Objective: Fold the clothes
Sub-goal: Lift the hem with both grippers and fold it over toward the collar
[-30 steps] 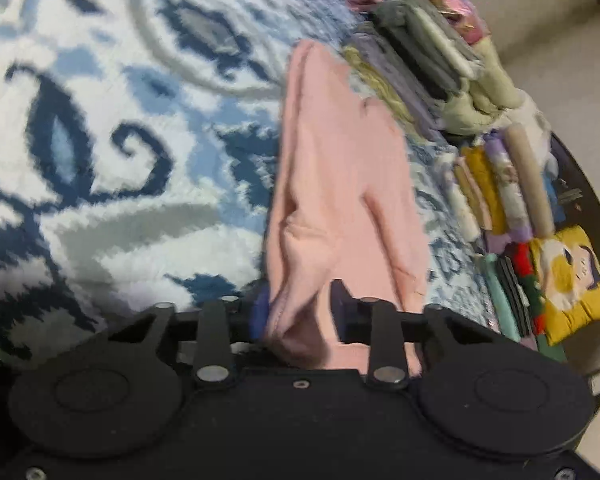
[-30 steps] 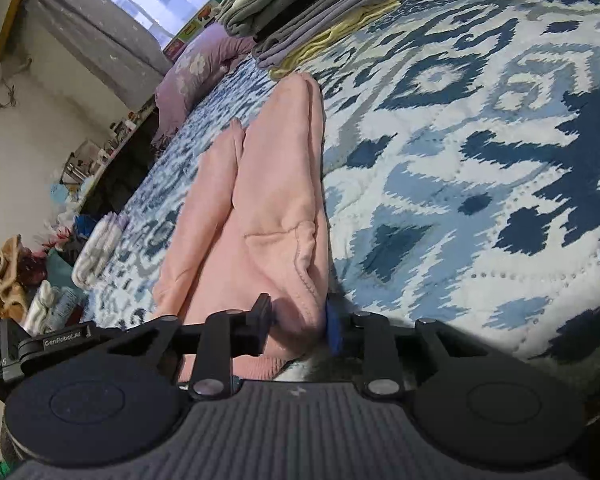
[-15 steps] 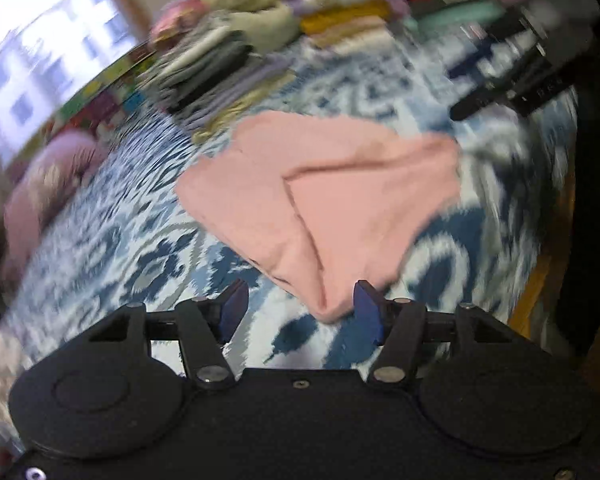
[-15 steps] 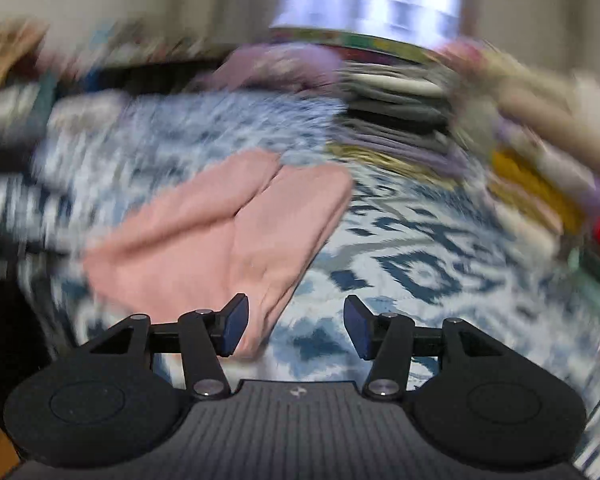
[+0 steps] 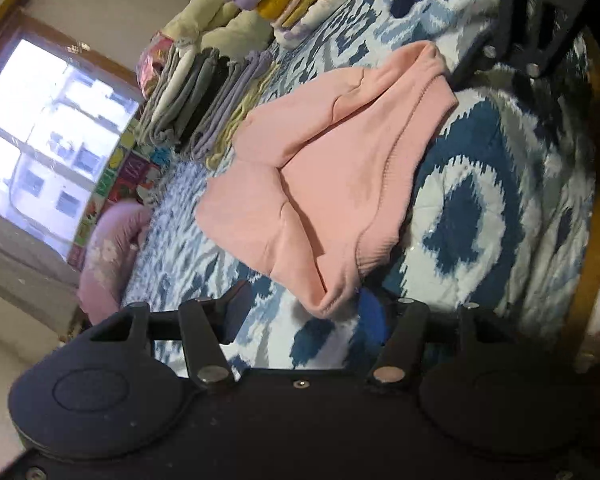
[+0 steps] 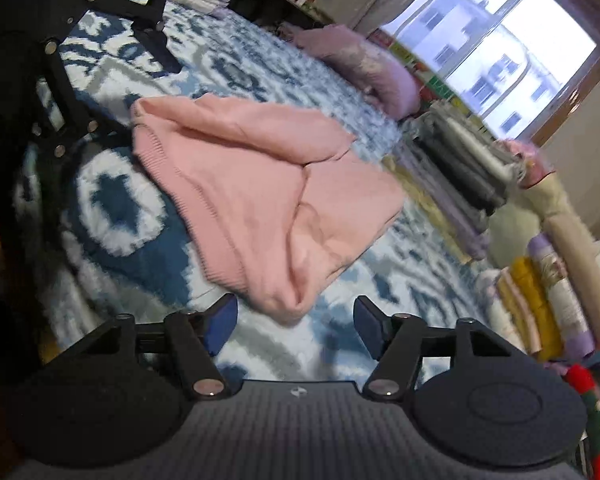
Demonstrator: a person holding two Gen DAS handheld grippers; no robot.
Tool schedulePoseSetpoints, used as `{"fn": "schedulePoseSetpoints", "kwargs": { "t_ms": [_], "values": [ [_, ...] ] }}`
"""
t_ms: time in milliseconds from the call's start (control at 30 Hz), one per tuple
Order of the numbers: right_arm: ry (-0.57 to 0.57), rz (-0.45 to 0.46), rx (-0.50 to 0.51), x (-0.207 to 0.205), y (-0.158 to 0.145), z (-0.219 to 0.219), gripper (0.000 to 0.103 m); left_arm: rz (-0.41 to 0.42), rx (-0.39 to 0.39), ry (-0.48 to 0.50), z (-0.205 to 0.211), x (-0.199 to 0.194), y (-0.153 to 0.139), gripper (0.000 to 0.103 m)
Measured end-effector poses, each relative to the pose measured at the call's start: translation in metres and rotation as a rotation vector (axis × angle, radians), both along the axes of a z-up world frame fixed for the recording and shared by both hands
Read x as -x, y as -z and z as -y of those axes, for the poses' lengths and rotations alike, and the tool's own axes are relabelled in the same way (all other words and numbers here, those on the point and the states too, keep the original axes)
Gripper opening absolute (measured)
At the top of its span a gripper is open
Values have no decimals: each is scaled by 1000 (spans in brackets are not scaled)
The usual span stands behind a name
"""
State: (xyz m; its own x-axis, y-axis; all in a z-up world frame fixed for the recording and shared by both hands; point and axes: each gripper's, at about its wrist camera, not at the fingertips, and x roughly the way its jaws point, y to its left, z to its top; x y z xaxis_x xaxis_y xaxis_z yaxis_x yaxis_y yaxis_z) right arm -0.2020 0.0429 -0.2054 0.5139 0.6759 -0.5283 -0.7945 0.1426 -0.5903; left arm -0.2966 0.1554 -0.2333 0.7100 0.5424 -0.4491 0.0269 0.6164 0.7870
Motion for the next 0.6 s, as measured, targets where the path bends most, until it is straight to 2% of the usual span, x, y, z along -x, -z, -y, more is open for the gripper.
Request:
{"fn": "schedulePoseSetpoints", "kwargs": {
  "t_ms": [100, 200, 233, 300, 333, 367, 400, 467, 600],
  "values": [
    [-2, 57, -22, 1, 4, -3, 64, 20, -66, 10, 1, -4, 6, 60],
    [-4, 114, -45, 2, 8, -7, 63, 57, -99, -3, -1, -6, 4, 60],
    [-4, 133, -52, 2, 10, -8, 61, 68, -106, -7, -2, -7, 4, 54],
    [1, 135, -57, 1, 10, -10, 47, 76, -82, -17, -5, -7, 2, 47],
    [1, 129, -56, 0, 11, -11, 37, 76, -74, -17, -5, -7, 2, 43],
    [1, 123, -55, -1, 11, -12, 34, 76, -66, -17, -4, -7, 1, 34],
    [1, 117, -55, -2, 12, -13, 34, 78, -60, -16, -4, -7, 1, 31],
    [-8, 111, -80, 0, 6, -11, 25, 96, -67, -11, -1, -7, -1, 21],
    [-31, 104, -140, 5, -9, -2, 22, 144, -38, -7, 0, -5, -12, 12]
  ]
}}
